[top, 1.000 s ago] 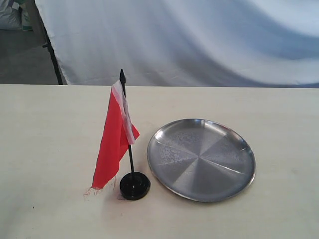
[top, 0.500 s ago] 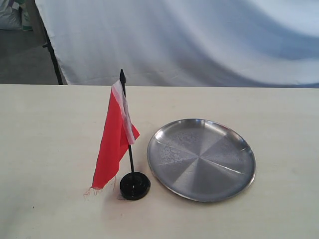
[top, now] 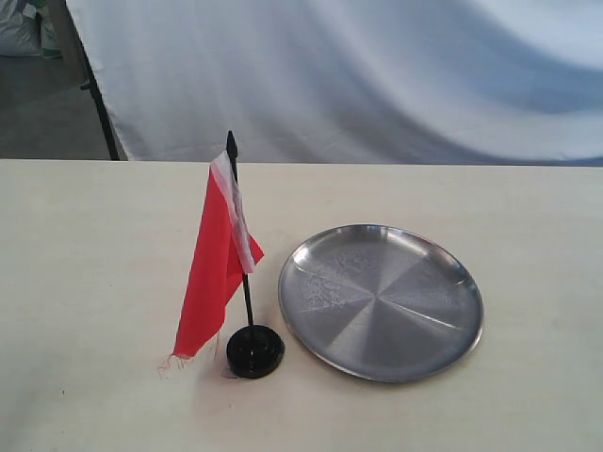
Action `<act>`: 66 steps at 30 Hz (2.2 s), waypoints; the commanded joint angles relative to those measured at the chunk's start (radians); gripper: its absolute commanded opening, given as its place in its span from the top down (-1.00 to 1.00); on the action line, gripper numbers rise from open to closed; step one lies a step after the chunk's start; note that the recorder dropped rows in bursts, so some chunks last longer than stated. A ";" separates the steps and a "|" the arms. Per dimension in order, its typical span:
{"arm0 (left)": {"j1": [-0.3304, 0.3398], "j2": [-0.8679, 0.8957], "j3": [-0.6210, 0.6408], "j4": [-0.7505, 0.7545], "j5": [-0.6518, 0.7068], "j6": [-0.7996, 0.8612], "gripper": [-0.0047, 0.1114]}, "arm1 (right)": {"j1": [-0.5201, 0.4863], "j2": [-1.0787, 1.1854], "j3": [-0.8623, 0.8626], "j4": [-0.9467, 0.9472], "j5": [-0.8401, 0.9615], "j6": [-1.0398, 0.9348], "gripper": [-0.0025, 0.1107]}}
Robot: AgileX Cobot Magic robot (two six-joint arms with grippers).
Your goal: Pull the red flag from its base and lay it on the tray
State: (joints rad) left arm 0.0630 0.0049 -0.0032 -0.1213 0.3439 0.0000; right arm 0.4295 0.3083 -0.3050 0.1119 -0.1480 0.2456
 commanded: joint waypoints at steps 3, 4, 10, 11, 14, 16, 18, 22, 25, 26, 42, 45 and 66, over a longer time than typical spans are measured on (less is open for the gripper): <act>-0.005 -0.005 0.003 -0.002 -0.001 0.000 0.92 | 0.176 0.356 -0.071 -0.074 -0.105 -0.010 0.96; -0.005 -0.005 0.003 -0.002 -0.001 0.000 0.92 | 0.200 0.407 -0.071 -0.074 -0.156 -0.007 0.96; -0.005 -0.005 0.003 -0.002 -0.001 0.000 0.92 | 0.304 0.660 -0.071 -0.074 -0.307 -0.011 0.96; -0.005 -0.005 0.003 -0.002 -0.001 0.000 0.92 | 0.311 0.698 -0.071 -0.074 -0.323 -0.011 0.96; -0.005 -0.005 0.003 -0.002 -0.001 0.000 0.92 | 0.318 0.791 -0.071 -0.081 -0.349 -0.017 0.96; -0.005 -0.005 0.003 -0.002 -0.001 0.000 0.92 | 0.318 0.846 -0.071 -0.139 -0.351 -0.024 0.96; -0.005 -0.005 0.003 -0.002 -0.001 0.000 0.92 | 0.318 0.906 -0.071 -0.224 -0.362 -0.024 0.96; -0.005 -0.005 0.003 -0.002 -0.001 0.000 0.92 | 0.318 1.019 -0.071 -0.397 -0.473 -0.024 0.96; -0.005 -0.005 0.003 -0.002 -0.001 0.000 0.92 | 0.318 1.098 -0.084 -0.495 -0.590 -0.024 0.96; -0.005 -0.005 0.003 -0.002 -0.001 0.000 0.92 | 0.318 1.126 -0.095 -0.536 -0.618 -0.024 0.96; -0.005 -0.005 0.003 -0.002 -0.001 0.000 0.92 | 0.320 1.495 -0.294 -0.663 -0.659 -0.033 0.96; -0.005 -0.005 0.003 -0.002 -0.001 0.000 0.92 | 0.320 1.519 -0.297 -0.663 -0.659 -0.057 0.96; -0.005 -0.005 0.003 -0.002 -0.001 0.000 0.92 | 0.320 1.526 -0.297 -0.578 -0.606 0.029 -0.43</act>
State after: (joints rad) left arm 0.0630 0.0049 -0.0032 -0.1213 0.3439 0.0000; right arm 0.7488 1.8311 -0.5969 -0.4945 -0.7584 0.2489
